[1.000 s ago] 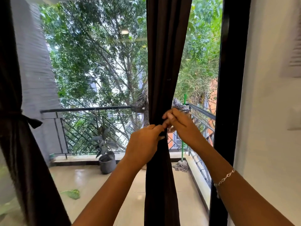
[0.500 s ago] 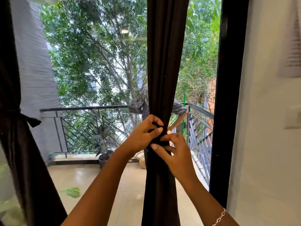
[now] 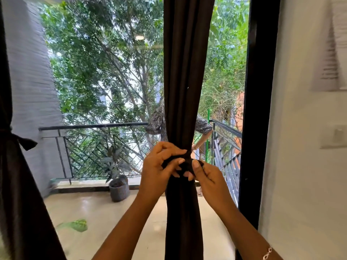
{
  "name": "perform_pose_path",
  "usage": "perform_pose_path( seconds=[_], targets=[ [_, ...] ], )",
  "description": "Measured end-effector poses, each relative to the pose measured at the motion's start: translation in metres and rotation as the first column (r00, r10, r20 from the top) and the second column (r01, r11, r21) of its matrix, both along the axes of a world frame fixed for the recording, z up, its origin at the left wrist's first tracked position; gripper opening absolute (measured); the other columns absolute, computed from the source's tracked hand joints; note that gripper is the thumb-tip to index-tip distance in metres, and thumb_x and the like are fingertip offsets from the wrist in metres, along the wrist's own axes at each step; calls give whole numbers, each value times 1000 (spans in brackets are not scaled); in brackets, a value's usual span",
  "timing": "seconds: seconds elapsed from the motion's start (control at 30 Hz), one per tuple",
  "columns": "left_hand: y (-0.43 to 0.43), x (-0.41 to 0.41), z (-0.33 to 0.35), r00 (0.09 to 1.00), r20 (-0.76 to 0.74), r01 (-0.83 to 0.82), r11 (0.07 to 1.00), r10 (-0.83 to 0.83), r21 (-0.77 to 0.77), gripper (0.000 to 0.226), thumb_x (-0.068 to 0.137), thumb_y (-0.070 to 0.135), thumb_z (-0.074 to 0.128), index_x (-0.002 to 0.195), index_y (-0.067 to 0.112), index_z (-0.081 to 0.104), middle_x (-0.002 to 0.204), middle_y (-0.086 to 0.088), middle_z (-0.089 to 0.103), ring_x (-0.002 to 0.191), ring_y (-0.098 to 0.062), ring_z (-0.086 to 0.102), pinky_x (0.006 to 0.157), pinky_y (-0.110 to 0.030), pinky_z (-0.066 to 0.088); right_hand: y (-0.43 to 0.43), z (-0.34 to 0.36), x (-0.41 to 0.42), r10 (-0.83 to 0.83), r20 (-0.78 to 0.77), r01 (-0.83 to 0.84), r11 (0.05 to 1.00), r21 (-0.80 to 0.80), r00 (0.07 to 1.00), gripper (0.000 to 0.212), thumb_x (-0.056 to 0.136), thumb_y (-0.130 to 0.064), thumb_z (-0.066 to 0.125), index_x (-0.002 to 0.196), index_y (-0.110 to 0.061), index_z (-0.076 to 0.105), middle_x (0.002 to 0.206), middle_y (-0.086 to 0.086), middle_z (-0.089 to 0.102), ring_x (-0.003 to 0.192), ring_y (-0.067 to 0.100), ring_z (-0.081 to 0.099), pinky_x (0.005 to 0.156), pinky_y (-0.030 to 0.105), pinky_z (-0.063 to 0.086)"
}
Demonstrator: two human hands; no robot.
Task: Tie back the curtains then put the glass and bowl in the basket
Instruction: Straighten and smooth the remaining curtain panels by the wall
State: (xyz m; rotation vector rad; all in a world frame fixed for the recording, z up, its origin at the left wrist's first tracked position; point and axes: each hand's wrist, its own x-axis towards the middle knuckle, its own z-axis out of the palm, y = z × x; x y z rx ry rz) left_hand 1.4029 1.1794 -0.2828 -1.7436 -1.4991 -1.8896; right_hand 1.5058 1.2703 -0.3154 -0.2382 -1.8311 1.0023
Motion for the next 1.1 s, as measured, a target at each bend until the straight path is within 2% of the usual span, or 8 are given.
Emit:
perform_pose_path(
  seconds=[0.17, 0.3, 0.4, 0.6, 0.8, 0.93, 1.03, 1.1],
  targets=[
    [2, 3, -3, 994, 60, -100, 988, 93, 116, 20, 79, 8, 60, 81, 27, 62, 80, 3, 50, 55, -16, 62, 51, -26, 55, -1, 3, 2, -1, -4, 1, 997, -76, 1000, 45, 90, -48, 40, 61, -19, 60, 60, -5, 64, 67, 19, 65, 76, 45, 54],
    [1, 4, -1, 982, 188, -62, 990, 38, 124, 23, 78, -5, 64, 71, 17, 61, 70, -5, 50, 46, -8, 55, 41, -22, 49, -5, 10, 6, 60, -96, -83, 964, -251, 994, 44, 90, -37, 42, 62, -8, 59, 52, -4, 58, 63, 21, 61, 73, 36, 57],
    [1, 2, 1, 952, 307, -37, 992, -3, 123, 24, 77, -9, 64, 65, 11, 59, 59, -14, 50, 38, -7, 48, 36, -19, 42, -6, 15, 5, 35, -148, -91, 916, -390, 988, 39, 96, -20, 42, 79, 10, 61, 52, 2, 53, 54, 12, 57, 62, 26, 57],
    [5, -10, -2, 923, 385, -25, 997, -7, 77, 20, 80, -7, 62, 65, 6, 58, 39, 1, 49, 33, -11, 44, 35, -19, 39, 10, 27, 5, 29, -233, -166, 784, -597, 972, 37, 96, -22, 44, 62, -8, 48, 39, -6, 49, 41, 6, 49, 41, 17, 45],
    [3, -16, 4, 940, 342, -25, 999, 11, 38, 19, 79, -6, 63, 64, 6, 60, 35, 1, 49, 31, -10, 43, 34, -18, 37, 21, 34, 12, 58, -303, -269, 633, -726, 951, 40, 96, -25, 45, 59, -11, 40, 34, -6, 39, 43, 9, 46, 43, 18, 39],
    [4, -20, 6, 948, 315, -64, 997, 46, 48, 19, 79, -3, 65, 64, 7, 60, 36, 3, 49, 31, -9, 42, 36, -18, 37, 23, 36, 10, 42, -396, -357, 526, -772, 917, 40, 96, -25, 44, 59, -10, 39, 34, -4, 38, 48, 11, 43, 42, 16, 43],
    [7, -23, -11, 935, 352, -60, 998, 45, 32, 14, 80, 7, 67, 71, 12, 57, 53, 7, 56, 46, -3, 50, 39, -16, 40, 16, 14, 9, 112, -338, -336, 594, -731, 934, 40, 98, -26, 41, 61, -11, 42, 45, -2, 50, 50, 10, 55, 51, 20, 52],
    [11, -23, -34, 940, 336, -17, 989, 66, -149, 15, 82, 18, 66, 89, 11, 55, 75, 6, 58, 63, 1, 55, 48, -17, 47, 12, -4, 8, 132, -250, -275, 644, -714, 959, 36, 98, -29, 39, 68, -11, 48, 62, 1, 59, 63, 15, 58, 55, 22, 52]
  ],
)
